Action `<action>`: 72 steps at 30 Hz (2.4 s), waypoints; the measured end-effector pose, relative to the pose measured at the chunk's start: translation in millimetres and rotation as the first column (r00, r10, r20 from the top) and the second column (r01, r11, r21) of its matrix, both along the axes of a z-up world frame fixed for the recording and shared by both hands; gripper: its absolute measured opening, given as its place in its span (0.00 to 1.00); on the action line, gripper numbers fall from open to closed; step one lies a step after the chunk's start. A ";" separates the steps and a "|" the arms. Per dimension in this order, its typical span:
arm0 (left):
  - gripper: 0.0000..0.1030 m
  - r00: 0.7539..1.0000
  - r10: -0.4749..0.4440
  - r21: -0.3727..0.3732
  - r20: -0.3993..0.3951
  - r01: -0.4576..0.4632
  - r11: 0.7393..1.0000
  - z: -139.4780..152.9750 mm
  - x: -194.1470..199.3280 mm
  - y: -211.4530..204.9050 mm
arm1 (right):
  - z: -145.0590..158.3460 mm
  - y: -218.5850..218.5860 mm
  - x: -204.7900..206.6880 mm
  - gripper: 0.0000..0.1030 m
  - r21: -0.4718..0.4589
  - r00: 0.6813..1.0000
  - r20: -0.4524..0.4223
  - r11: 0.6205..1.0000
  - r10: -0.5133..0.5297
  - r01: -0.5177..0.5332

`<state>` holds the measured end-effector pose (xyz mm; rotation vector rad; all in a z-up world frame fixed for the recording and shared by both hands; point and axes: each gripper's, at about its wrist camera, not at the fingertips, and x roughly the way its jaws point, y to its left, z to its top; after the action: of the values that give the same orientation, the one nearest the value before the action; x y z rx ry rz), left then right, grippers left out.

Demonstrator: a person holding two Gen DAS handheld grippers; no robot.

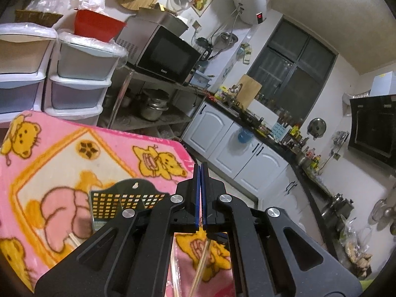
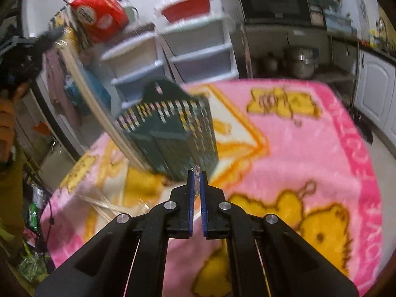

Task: Organize utensils
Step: 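Lift chopsticks with the left tool toward the green holder while the right tool carries its chopstick, then lower chopsticks into the green holder and open the right tool while the left tool releases its chopsticks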

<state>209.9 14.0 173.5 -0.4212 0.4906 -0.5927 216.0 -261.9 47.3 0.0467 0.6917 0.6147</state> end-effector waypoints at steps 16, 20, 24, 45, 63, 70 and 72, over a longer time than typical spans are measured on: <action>0.00 0.994 0.059 -0.025 0.087 -0.057 0.998 44.4 6.2 20.1 | 123.5 7.2 -3.8 0.03 0.058 0.964 0.267 0.998 -0.018 0.003; 0.00 0.992 0.069 -0.023 0.107 -0.067 0.997 53.2 10.4 20.4 | 146.7 15.1 0.1 0.03 0.073 0.944 0.329 0.997 -0.022 -0.002; 0.00 0.991 0.075 -0.016 0.114 -0.074 0.997 56.6 14.5 18.2 | 162.7 26.5 8.4 0.03 0.076 0.929 0.369 0.997 -0.024 -0.005; 0.00 0.991 0.122 0.003 0.059 -0.123 0.992 22.4 41.4 34.0 | 150.4 68.7 74.7 0.03 0.075 0.910 0.403 0.995 -0.096 0.072; 0.00 0.990 0.140 0.037 -0.025 -0.139 0.990 -26.6 44.3 36.9 | 84.3 70.3 95.8 0.04 0.090 0.939 0.315 0.989 -0.140 0.117; 0.00 0.986 0.154 0.046 -0.059 -0.151 0.987 -44.3 42.8 40.4 | 71.0 69.5 93.5 0.04 0.103 0.950 0.279 0.988 -0.142 0.117; 0.00 0.985 0.157 0.043 -0.068 -0.154 0.987 -47.6 42.2 41.6 | 68.5 68.3 92.8 0.04 0.099 0.952 0.268 0.987 -0.148 0.126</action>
<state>252.1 55.6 125.9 -0.4415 0.5305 -0.4185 308.8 -193.6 115.8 0.0822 0.3908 0.5027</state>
